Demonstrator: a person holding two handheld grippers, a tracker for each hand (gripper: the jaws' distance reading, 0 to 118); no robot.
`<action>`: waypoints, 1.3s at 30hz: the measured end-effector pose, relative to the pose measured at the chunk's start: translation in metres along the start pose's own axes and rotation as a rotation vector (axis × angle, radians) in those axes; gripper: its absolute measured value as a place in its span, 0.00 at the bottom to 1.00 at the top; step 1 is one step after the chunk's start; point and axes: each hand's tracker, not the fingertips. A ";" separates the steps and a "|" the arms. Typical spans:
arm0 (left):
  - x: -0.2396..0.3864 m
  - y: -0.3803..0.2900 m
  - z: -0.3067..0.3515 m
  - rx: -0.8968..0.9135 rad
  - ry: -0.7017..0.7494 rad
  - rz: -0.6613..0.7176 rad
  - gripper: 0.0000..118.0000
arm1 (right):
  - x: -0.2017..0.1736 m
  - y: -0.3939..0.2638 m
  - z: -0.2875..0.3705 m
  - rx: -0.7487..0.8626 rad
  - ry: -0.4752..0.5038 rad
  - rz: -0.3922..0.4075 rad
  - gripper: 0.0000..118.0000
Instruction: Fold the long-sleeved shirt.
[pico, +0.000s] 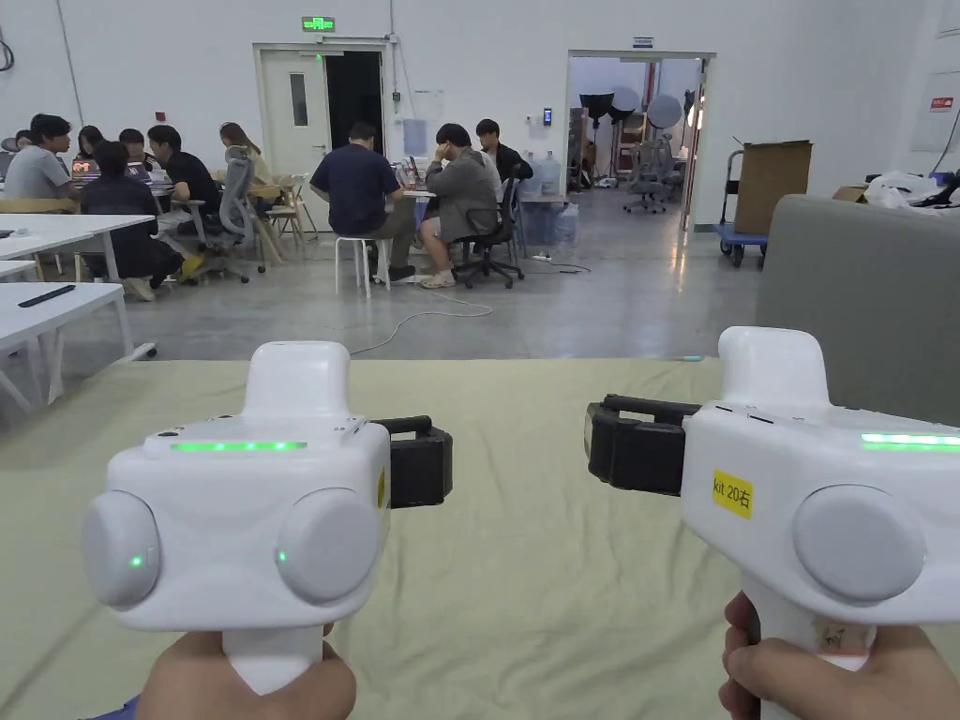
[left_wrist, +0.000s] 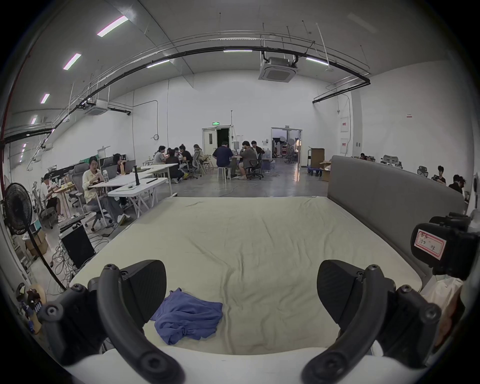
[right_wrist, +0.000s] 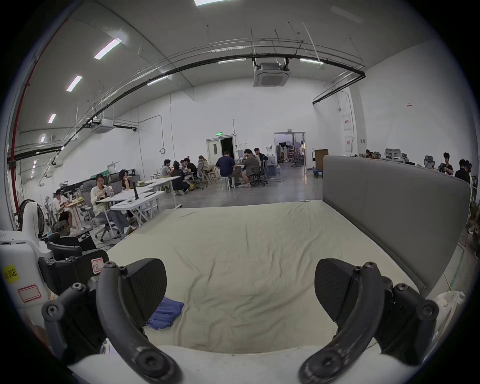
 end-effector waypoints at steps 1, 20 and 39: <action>0.000 0.000 0.000 0.000 0.001 -0.001 0.97 | 0.000 0.000 0.000 0.001 0.000 -0.002 0.96; -0.001 0.002 0.004 0.013 0.001 0.005 0.97 | 0.000 0.001 0.002 0.003 -0.005 -0.003 0.96; -0.011 -0.005 0.018 0.133 -0.161 0.038 0.03 | -0.010 -0.002 0.006 0.090 -0.059 0.067 0.00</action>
